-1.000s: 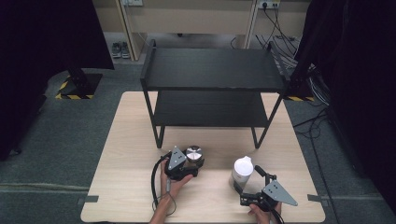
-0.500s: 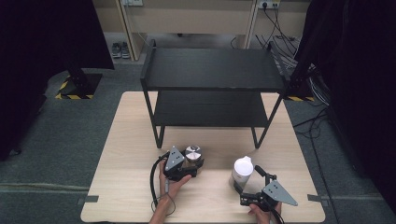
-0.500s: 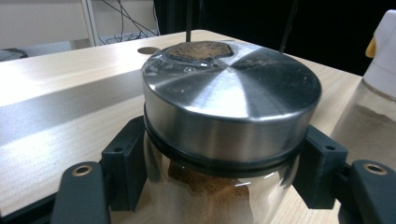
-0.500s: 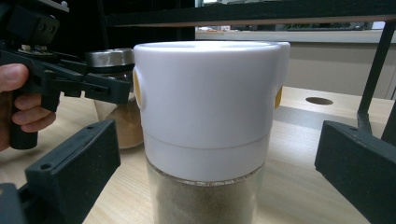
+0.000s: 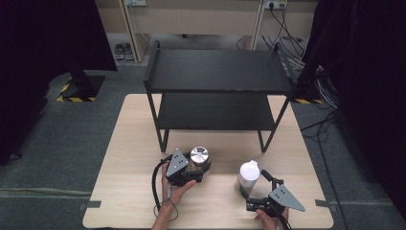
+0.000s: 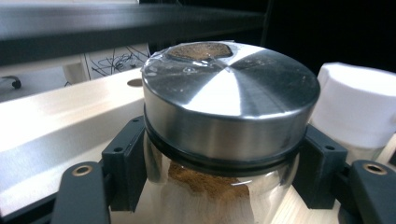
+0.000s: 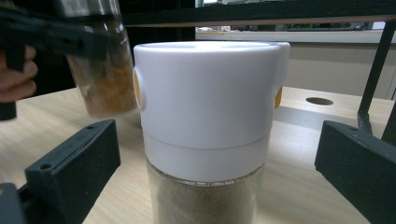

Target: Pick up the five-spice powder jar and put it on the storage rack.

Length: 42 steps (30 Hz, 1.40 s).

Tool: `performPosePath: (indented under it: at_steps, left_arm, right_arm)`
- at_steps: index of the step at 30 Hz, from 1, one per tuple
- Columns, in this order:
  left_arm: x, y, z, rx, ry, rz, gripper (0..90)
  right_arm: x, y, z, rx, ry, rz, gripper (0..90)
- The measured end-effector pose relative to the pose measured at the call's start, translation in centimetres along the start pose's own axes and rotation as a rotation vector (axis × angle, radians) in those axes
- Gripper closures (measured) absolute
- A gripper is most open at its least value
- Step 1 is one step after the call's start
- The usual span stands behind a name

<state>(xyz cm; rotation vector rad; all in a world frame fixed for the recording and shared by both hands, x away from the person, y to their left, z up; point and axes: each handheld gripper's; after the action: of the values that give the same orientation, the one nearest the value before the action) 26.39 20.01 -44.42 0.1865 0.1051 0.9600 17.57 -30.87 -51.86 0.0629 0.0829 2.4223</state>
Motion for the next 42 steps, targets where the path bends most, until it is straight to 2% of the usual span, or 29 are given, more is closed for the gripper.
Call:
performPosePath:
  at_steps: [5,11,20,24,31,42]
  left_arm:
    - [0.5,0.7,1.5,-0.019,0.005,-0.031,30.5]
    - [0.5,1.3,3.3,-0.031,-0.009,-0.044,30.5]
    - [1.3,1.9,6.5,-0.026,-0.022,-0.090,30.5]
    - [1.7,1.8,8.0,-0.023,-0.038,-0.108,30.5]
    - [2.6,1.3,11.1,-0.022,-0.036,-0.150,30.6]
    - [3.7,1.0,15.7,-0.010,-0.055,-0.172,30.6]
  right_arm:
    - [0.0,0.0,0.0,0.000,0.000,0.000,0.4]
    - [0.0,0.0,0.0,0.000,0.002,0.000,0.4]
    - [0.0,0.0,0.0,0.001,0.002,0.000,0.4]
    - [0.0,0.0,0.0,0.000,0.002,-0.001,0.4]
    - [0.0,0.0,0.0,0.000,0.002,-0.001,0.4]
    - [0.0,0.0,0.0,0.000,0.000,-0.001,0.4]
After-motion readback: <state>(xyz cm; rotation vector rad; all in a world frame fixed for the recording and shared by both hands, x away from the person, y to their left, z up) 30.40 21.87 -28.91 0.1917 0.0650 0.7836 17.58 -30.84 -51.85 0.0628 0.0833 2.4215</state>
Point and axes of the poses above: each handheld gripper's, and its own axes: y roughly backward along the jaws, z roughly out of its top, x roughly to its left, and after that the axes turned 13 degrees about z, right-handed
